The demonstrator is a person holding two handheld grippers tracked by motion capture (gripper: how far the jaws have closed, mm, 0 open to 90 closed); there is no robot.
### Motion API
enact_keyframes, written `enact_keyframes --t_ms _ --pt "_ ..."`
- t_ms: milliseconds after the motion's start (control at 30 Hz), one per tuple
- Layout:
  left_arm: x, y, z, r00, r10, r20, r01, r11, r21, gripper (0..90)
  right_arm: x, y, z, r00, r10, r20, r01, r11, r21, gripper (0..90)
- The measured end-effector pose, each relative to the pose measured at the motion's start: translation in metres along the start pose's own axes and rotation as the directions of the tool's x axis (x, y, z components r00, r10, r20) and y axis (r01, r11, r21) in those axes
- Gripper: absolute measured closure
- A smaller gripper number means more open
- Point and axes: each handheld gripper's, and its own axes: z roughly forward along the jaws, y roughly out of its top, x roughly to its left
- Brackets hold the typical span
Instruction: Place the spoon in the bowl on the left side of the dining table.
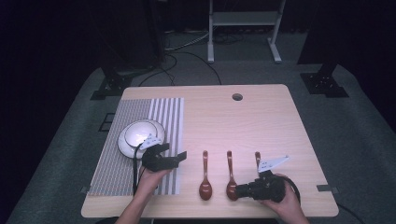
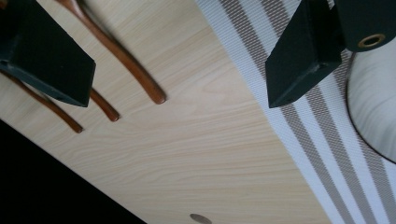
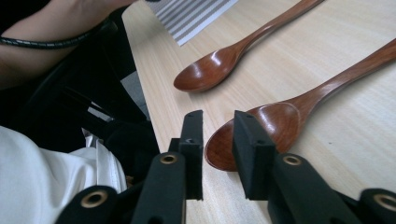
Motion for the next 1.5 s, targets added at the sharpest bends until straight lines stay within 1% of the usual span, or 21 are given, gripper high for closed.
enact_keyframes --t_ms 167,300,367,400,433,533,633,767,867,1000,1067,1100,1133,1167,1200,1267,1300,1333,1400,1467,1500 --pt "-0.01 0.003 0.009 0.9995 0.002 0.033 -0.003 1.0 0.007 7.5 0.002 -0.001 0.011 0.9999 -0.008 0.008 0.008 0.999 0.047 76.3" --pt "-0.017 0.003 0.013 0.9979 0.0 0.064 -0.001 0.9999 0.016 7.5 0.001 -0.002 0.018 0.9993 -0.02 0.03 0.017 0.997 0.079 76.1" --pt "-0.021 0.004 0.015 0.9968 -0.003 0.08 0.001 0.9999 0.015 7.5 0.0 -0.004 0.022 0.9982 -0.028 0.053 0.023 0.995 0.102 75.7" --pt "-0.023 0.005 0.016 0.9961 -0.002 0.088 0.001 0.9999 0.017 7.5 -0.001 -0.005 0.024 0.9983 -0.026 0.053 0.02 0.994 0.106 75.9" --pt "-0.026 0.006 0.018 0.9954 0.004 0.096 -0.006 0.9998 0.018 7.6 -0.001 -0.006 0.025 0.9985 -0.025 0.048 0.021 0.995 0.101 76.2" --pt "-0.032 0.006 0.022 0.9932 0.011 0.116 -0.014 0.9996 0.026 7.5 0.002 -0.005 0.025 0.9961 -0.042 0.078 0.034 0.994 0.1 77.6" --pt "-0.039 0.007 0.029 0.9892 0.006 0.147 -0.013 0.9989 0.046 7.5 0.003 -0.007 0.026 0.9945 -0.045 0.095 0.036 0.996 0.086 78.7" --pt "-0.048 0.007 0.039 0.9838 0.012 0.179 -0.025 0.997 0.074 7.6 0.005 -0.008 0.027 0.9929 -0.047 0.109 0.038 0.996 0.08 79.9" --pt "-0.054 0.005 0.049 0.9801 0.02 0.198 -0.041 0.9939 0.102 7.6 0.005 -0.008 0.027 0.992 -0.049 0.116 0.041 0.996 0.075 80.7" --pt "-0.06 0.002 0.061 0.9762 0.005 0.217 -0.037 0.9893 0.141 8.0 0.006 -0.009 0.027 0.9916 -0.045 0.121 0.037 0.997 0.071 80.7" --pt "-0.063 0.001 0.067 0.9731 -0.013 0.23 -0.025 0.9868 0.16 8.0 0.006 -0.009 0.027 0.9913 -0.047 0.123 0.038 0.997 0.07 80.6" --pt "-0.063 0.001 0.069 0.9718 -0.016 0.235 -0.024 0.986 0.165 8.0 0.006 -0.009 0.027 0.9914 -0.047 0.122 0.039 0.997 0.07 80.6" --pt "-0.065 0.0 0.073 0.972 -0.018 0.234 -0.023 0.985 0.171 8.1 0.006 -0.009 0.027 0.9914 -0.047 0.122 0.039 0.997 0.069 80.6" --pt "-0.066 0.0 0.076 0.9697 -0.021 0.243 -0.023 0.9842 0.176 8.2 0.006 -0.01 0.027 0.9914 -0.045 0.123 0.037 0.997 0.068 80.6" --pt "-0.066 0.0 0.077 0.9673 -0.024 0.253 -0.022 0.9836 0.179 13.0 0.007 -0.01 0.027 0.991 -0.048 0.125 0.04 0.997 0.067 80.6" --pt "-0.068 -0.001 0.081 0.9668 -0.028 0.254 -0.021 0.9823 0.186 13.5 0.007 -0.01 0.027 0.9904 -0.053 0.128 0.045 0.997 0.066 80.6" --pt "-0.069 -0.001 0.085 0.9644 -0.027 0.263 -0.024 0.9818 0.189 14.0 0.007 -0.01 0.027 0.9902 -0.053 0.129 0.045 0.997 0.066 80.6" --pt "-0.069 -0.001 0.086 0.9625 -0.028 0.27 -0.026 0.981 0.192 19.2 0.008 -0.01 0.027 0.9899 -0.057 0.13 0.048 0.997 0.067 80.6" --pt "-0.071 0.0 0.092 0.9628 -0.039 0.267 -0.018 0.9783 0.207 21.1 0.008 -0.01 0.027 0.989 -0.062 0.134 0.053 0.996 0.07 80.7" --pt "-0.073 0.001 0.098 0.9623 -0.042 0.269 -0.017 0.9768 0.214 23.1 0.009 -0.01 0.027 0.9883 -0.065 0.138 0.056 0.996 0.071 80.7" --pt "-0.074 0.003 0.102 0.9619 -0.037 0.271 -0.024 0.9751 0.22 25.0 0.009 -0.01 0.027 0.9881 -0.065 0.139 0.056 0.996 0.071 80.7"
